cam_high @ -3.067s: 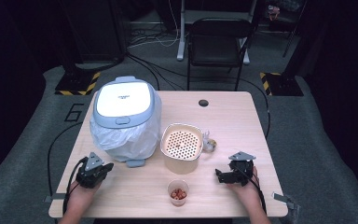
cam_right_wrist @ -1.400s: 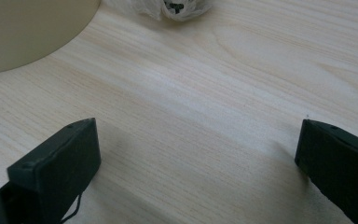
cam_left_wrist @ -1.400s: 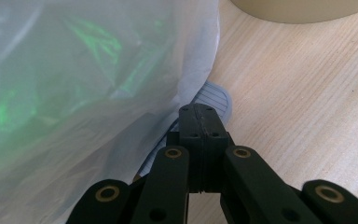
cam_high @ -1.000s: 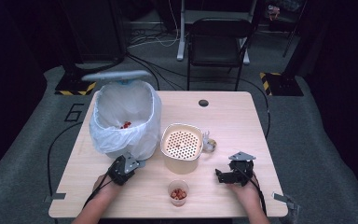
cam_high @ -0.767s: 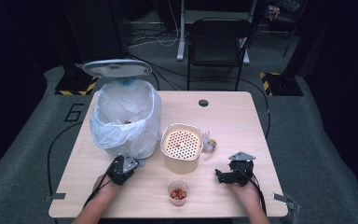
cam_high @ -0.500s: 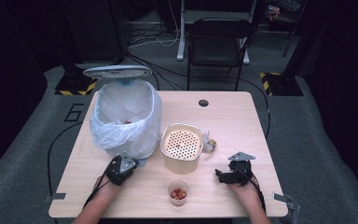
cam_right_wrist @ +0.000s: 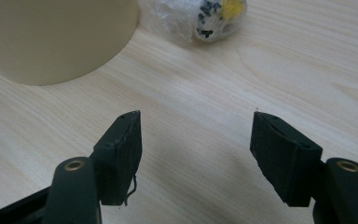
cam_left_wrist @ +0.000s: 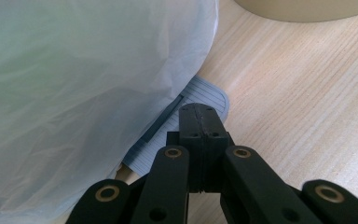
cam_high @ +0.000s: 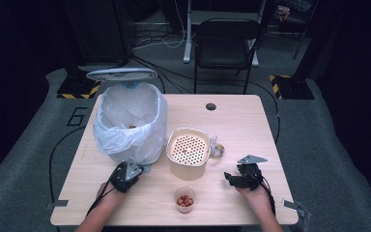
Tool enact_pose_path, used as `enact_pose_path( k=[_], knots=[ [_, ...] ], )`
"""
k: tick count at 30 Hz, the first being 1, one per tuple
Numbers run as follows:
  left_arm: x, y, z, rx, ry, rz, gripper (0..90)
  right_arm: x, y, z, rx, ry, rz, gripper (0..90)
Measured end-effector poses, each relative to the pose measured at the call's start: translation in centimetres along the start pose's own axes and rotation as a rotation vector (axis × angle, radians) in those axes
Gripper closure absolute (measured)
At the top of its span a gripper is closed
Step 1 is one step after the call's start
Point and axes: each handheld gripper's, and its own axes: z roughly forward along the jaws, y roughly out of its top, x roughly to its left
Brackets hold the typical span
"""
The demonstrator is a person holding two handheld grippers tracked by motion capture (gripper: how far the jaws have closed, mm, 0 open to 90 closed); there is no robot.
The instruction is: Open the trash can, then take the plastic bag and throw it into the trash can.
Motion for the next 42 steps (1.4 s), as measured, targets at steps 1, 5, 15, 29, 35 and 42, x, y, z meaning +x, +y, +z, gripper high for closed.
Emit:
enact_pose_path(
  k=[1, 5, 15, 29, 35, 42],
  knots=[
    [-0.1, 0.0, 0.1, -0.007, 0.009, 0.006, 90.0, 0.0, 0.2, -0.1, 0.011, -0.002, -0.006, 34.0],
    [-0.2, 0.1, 0.1, 0.004, 0.018, 0.027, 90.0, -0.2, 1.3, -0.3, 0.015, -0.011, -0.042, 34.7],
    [-0.5, 0.3, 0.1, 0.022, 0.038, 0.077, 90.0, -0.8, 3.4, -0.4, -0.037, -0.001, -0.019, 32.9],
    [-0.5, 0.5, 0.1, 0.034, 0.040, 0.024, 90.0, -1.2, 5.5, -0.7, -0.043, 0.021, -0.024, 32.9],
    [-0.5, 0.4, 0.1, 0.031, 0.043, 0.011, 90.0, -1.7, 6.7, -0.8, -0.062, 0.033, -0.021, 32.6],
    [-0.5, 0.5, 0.1, 0.033, 0.032, 0.001, 90.0, -2.1, 8.1, 0.0, -0.074, 0.042, -0.028, 30.2]
  ],
)
